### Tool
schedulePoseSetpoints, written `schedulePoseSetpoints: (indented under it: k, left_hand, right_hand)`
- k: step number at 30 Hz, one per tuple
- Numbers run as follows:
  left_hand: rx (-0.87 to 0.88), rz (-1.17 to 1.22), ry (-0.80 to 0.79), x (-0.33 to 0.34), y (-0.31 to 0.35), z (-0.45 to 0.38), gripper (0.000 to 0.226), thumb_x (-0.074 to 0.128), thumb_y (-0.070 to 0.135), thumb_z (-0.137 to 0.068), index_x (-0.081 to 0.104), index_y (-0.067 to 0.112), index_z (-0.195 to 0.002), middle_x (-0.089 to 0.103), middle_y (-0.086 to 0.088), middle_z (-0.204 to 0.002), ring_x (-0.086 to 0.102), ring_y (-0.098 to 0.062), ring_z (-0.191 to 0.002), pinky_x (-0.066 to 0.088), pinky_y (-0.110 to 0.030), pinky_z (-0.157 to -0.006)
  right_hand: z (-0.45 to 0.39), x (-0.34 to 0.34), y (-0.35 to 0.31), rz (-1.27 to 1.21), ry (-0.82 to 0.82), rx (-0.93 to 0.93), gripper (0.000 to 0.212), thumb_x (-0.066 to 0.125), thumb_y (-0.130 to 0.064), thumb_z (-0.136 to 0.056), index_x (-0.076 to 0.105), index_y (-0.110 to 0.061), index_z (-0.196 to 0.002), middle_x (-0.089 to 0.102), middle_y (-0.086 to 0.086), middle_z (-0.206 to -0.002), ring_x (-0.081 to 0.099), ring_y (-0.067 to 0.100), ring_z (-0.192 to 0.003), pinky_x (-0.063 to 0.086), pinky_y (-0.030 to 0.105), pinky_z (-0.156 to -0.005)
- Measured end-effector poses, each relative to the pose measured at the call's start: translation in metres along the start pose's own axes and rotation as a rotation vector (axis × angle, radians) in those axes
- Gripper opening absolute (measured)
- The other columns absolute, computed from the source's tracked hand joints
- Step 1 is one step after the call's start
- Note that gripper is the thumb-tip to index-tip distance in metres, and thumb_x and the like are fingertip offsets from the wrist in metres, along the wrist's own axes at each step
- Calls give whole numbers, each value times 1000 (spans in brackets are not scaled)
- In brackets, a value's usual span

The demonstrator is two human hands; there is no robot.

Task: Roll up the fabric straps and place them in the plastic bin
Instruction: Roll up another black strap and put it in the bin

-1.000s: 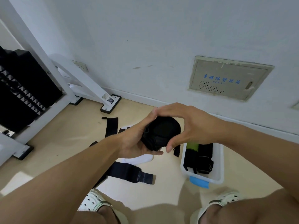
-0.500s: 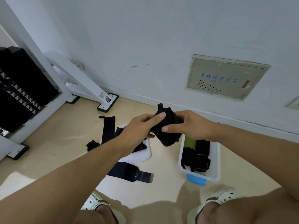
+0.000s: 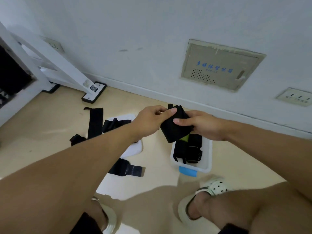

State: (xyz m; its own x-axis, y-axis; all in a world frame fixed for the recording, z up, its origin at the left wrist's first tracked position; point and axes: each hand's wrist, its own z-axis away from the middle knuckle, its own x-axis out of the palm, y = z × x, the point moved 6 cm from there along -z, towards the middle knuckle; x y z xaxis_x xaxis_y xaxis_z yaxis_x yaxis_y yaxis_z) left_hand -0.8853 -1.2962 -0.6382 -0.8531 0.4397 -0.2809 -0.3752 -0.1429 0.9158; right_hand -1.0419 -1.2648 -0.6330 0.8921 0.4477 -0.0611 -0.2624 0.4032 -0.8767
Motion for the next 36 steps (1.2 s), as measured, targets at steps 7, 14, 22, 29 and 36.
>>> schedulePoseSetpoints:
  k: [7, 14, 22, 29, 36]
  left_hand:
    - [49, -98, 70, 31, 15, -31, 52, 50, 66, -97, 68, 17, -89, 66, 8, -85, 61, -8, -78, 45, -19, -69]
    - [-89, -349, -30, 42, -16, -41, 82, 46, 74, -94, 46, 12, -148, 48, -8, -149, 52, -24, -132, 41, -33, -100]
    - [-176, -557, -129, 41, -52, -51, 62, 63, 57, -94, 48, 23, -144, 45, -4, -152, 52, -24, -129, 44, -38, -107]
    - [-237, -583, -148, 41, -69, -62, 61, 65, 53, -95, 48, 22, -145, 48, -3, -148, 49, -22, -130, 41, -34, -105]
    - [-262, -578, -165, 49, -72, -73, 58, 67, 52, -94, 52, 23, -141, 50, -2, -147, 49, -23, -132, 42, -38, -110]
  right_hand:
    - [8, -21, 14, 90, 297, -49, 22, 67, -33, -96, 67, -26, -117, 77, -6, -109, 72, 13, -104, 52, 31, -97]
    - [-6, -77, 70, 845, 319, 242, 36, 68, -46, -91, 56, -26, -117, 63, -6, -108, 61, 20, -104, 46, 33, -83]
    - [-65, -68, 199, 1159, 3, 436, 65, 70, -55, -83, 52, -25, -138, 63, 1, -129, 60, 26, -117, 51, 39, -95]
    - [-103, -61, 271, 1040, 30, 507, 76, 72, -56, -80, 45, -32, -147, 55, 0, -142, 55, 28, -125, 50, 41, -101]
    - [-123, -65, 279, 901, -74, 539, 86, 74, -54, -84, 38, -22, -155, 46, 3, -152, 47, 28, -136, 44, 36, -105]
